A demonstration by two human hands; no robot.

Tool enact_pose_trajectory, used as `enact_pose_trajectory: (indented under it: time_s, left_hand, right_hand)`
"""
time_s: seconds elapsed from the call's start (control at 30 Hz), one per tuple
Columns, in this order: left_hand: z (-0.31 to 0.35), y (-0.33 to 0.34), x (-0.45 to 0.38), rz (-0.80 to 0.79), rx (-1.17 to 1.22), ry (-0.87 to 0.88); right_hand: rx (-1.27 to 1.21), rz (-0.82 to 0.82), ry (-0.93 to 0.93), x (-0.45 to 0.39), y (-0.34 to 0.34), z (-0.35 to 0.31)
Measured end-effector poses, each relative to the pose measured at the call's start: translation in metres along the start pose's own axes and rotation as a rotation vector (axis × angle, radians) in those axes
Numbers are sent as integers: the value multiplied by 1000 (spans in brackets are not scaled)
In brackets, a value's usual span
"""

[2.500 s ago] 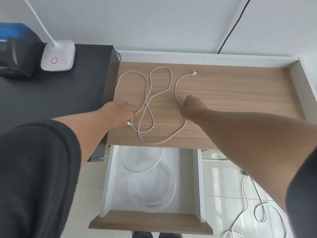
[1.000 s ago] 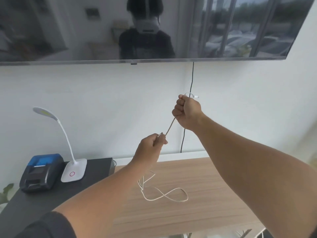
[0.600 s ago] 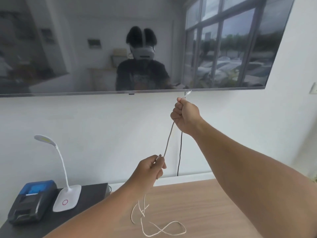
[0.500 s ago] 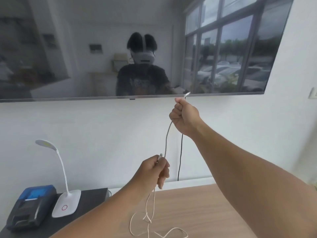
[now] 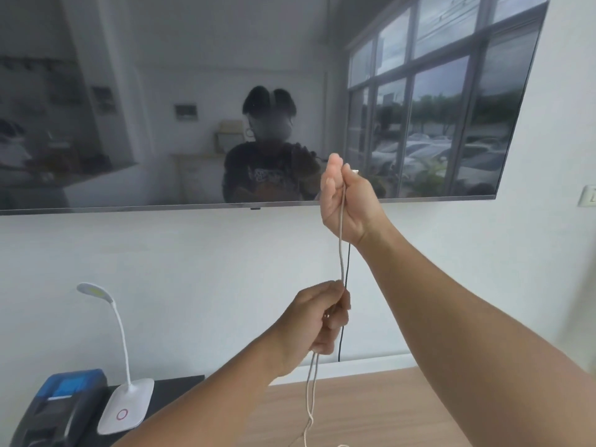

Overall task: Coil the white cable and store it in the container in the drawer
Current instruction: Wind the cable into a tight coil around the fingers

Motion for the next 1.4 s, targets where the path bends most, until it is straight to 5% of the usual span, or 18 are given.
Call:
enact_pose_trajectory:
  time_s: [0.2,0.47,0.77,1.03,1.2,1.4]
  left_hand:
    - [-16,-22,1,-7,295,-193]
    - [-33,-19,6,-137,113,-333]
    - [25,-59,-25,207,144,-201]
    - [88,-32,-41,103,-407,-227]
    - [112,-35,-37,284,-799,-184]
    - [135,-3,-28,361,-1193,75]
  right_hand:
    - [-79,-417,92,28,65,-6]
    - [288,-267,-50,44,66,-23]
    - [197,-489,229,86,50,40]
    - [426,-185,157,89,-20,93]
    - [427,-31,52,79,-52,93]
    - [358,132,-77,74,-72,84]
Point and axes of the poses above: each hand's wrist, its own x-axis away from the middle knuckle, its own y-axis out of the palm, z = x × y, the point moved 9 cm from there along -x, towards the middle knuckle, and after that the axes turned 10 degrees about x, right-handed, at the moved point
